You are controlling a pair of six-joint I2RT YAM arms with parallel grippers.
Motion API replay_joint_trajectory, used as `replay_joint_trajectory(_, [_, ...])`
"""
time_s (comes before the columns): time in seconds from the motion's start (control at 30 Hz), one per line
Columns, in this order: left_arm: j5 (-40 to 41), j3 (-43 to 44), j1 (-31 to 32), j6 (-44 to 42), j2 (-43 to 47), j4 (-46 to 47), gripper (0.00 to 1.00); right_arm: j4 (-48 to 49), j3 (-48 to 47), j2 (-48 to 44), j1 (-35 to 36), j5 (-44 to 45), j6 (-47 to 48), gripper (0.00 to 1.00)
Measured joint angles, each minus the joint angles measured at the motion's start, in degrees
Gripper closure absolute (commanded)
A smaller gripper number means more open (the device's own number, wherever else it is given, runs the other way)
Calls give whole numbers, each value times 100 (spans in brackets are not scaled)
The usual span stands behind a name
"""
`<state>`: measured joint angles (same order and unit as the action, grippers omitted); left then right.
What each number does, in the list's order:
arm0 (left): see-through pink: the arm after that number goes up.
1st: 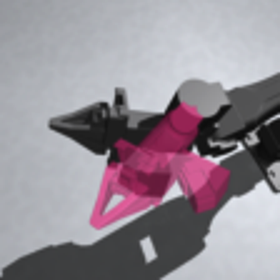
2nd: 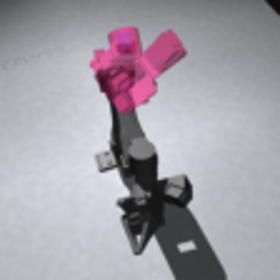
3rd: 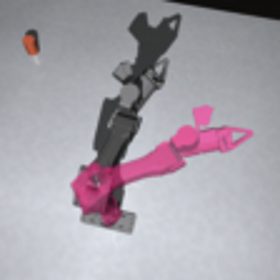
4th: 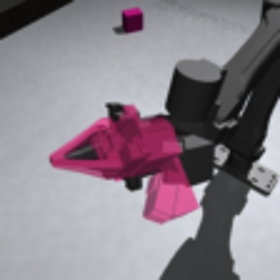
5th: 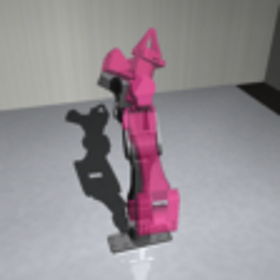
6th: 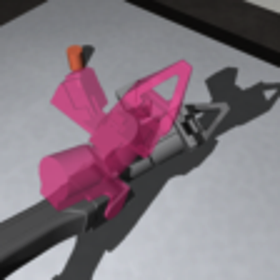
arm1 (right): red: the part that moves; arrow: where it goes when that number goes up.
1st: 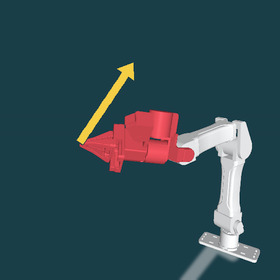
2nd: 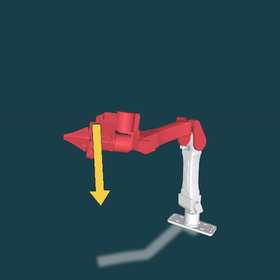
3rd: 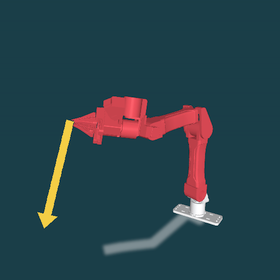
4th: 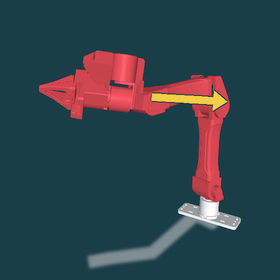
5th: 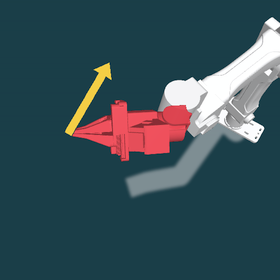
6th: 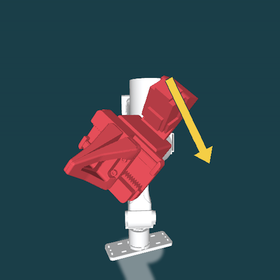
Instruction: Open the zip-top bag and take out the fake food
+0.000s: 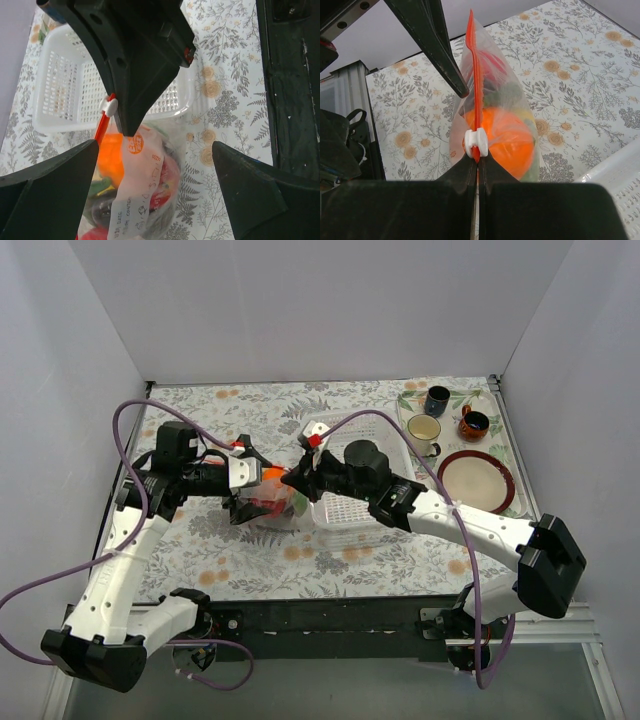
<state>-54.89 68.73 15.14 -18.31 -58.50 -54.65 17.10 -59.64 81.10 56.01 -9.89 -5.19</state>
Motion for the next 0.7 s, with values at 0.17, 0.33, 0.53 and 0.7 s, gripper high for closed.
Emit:
replay_joint_trajectory(0.17, [-278,-2,0,-114,2,122,2,-72,-144,105,33,-94,-17,99])
replay_joint_trajectory(0.33, [-411,0,0,-103,-96,372,8,-90,-214,190,109,-146,-17,99])
replay_joint_trajectory(0.53, [-417,46,-2,-120,-337,476,38,-96,-214,190,153,-186,-17,99])
replay_joint_trajectory(0.7, [-393,103,0,-166,-367,564,39,-116,-214,190,179,-190,-15,99])
